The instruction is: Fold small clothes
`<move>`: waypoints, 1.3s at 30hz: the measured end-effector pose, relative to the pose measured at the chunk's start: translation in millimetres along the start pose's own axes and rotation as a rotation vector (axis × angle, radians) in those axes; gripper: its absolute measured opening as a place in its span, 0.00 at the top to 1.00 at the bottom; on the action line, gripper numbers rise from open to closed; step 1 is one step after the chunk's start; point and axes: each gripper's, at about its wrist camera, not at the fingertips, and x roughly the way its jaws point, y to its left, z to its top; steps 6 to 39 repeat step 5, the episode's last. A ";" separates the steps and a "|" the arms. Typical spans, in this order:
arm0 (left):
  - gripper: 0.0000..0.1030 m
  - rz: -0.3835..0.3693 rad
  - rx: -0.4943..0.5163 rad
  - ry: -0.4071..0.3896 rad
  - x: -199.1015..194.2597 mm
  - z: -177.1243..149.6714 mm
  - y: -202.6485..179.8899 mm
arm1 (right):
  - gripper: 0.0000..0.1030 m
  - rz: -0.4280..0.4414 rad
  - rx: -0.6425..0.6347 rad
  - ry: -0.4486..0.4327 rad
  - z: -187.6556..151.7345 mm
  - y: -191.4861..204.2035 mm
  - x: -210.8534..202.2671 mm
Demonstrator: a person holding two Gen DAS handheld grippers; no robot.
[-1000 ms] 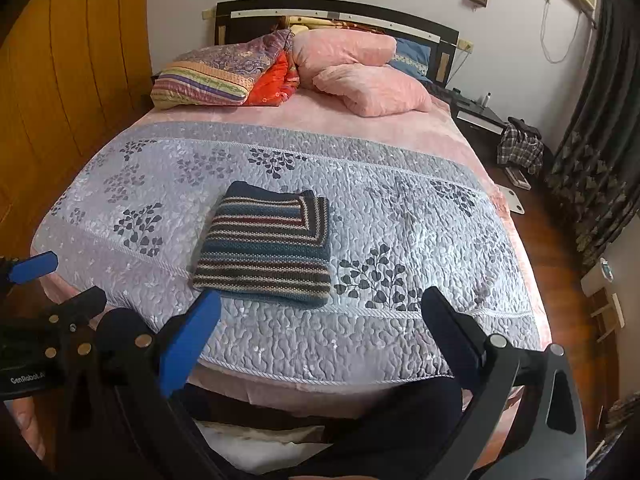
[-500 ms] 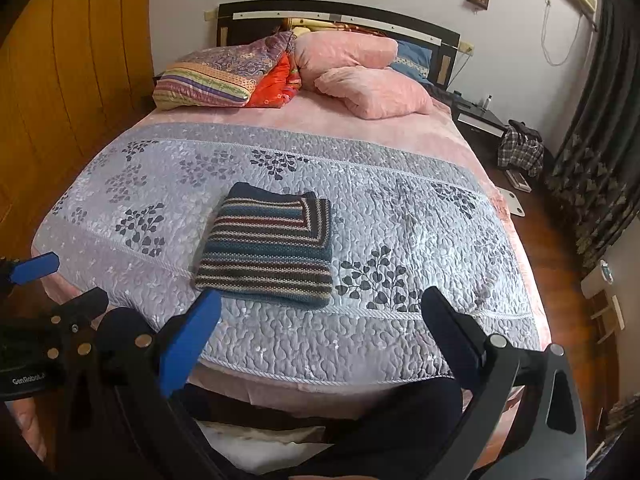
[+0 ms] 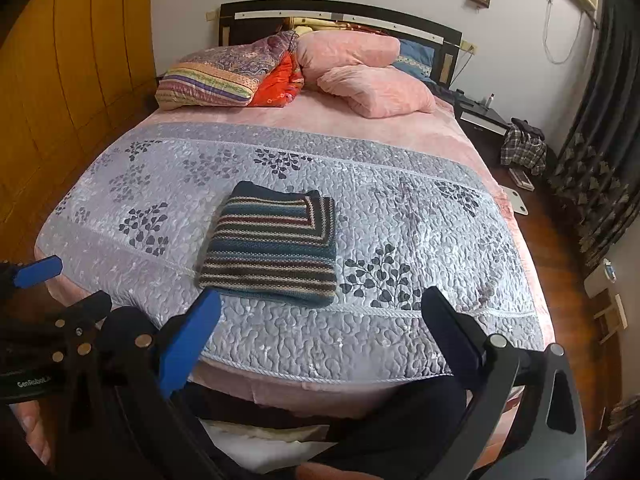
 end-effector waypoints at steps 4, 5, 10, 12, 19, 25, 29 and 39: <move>0.10 0.003 0.000 0.000 -1.0 -2.3 0.0 | 0.03 0.000 -0.003 0.001 0.4 -0.2 -0.1; 0.10 0.003 0.001 0.000 -1.3 -2.6 0.5 | 0.03 0.001 -0.003 0.001 0.6 -0.5 0.5; 0.10 0.003 0.001 0.000 -1.3 -2.6 0.5 | 0.03 0.001 -0.003 0.001 0.6 -0.5 0.5; 0.10 0.003 0.001 0.000 -1.3 -2.6 0.5 | 0.03 0.001 -0.003 0.001 0.6 -0.5 0.5; 0.10 0.003 0.001 0.000 -1.3 -2.6 0.5 | 0.03 0.001 -0.003 0.001 0.6 -0.5 0.5; 0.10 0.003 0.001 0.000 -1.3 -2.6 0.5 | 0.03 0.001 -0.003 0.001 0.6 -0.5 0.5; 0.10 0.003 0.001 0.000 -1.3 -2.6 0.5 | 0.03 0.001 -0.003 0.001 0.6 -0.5 0.5; 0.10 0.003 0.001 0.000 -1.3 -2.6 0.5 | 0.03 0.001 -0.003 0.001 0.6 -0.5 0.5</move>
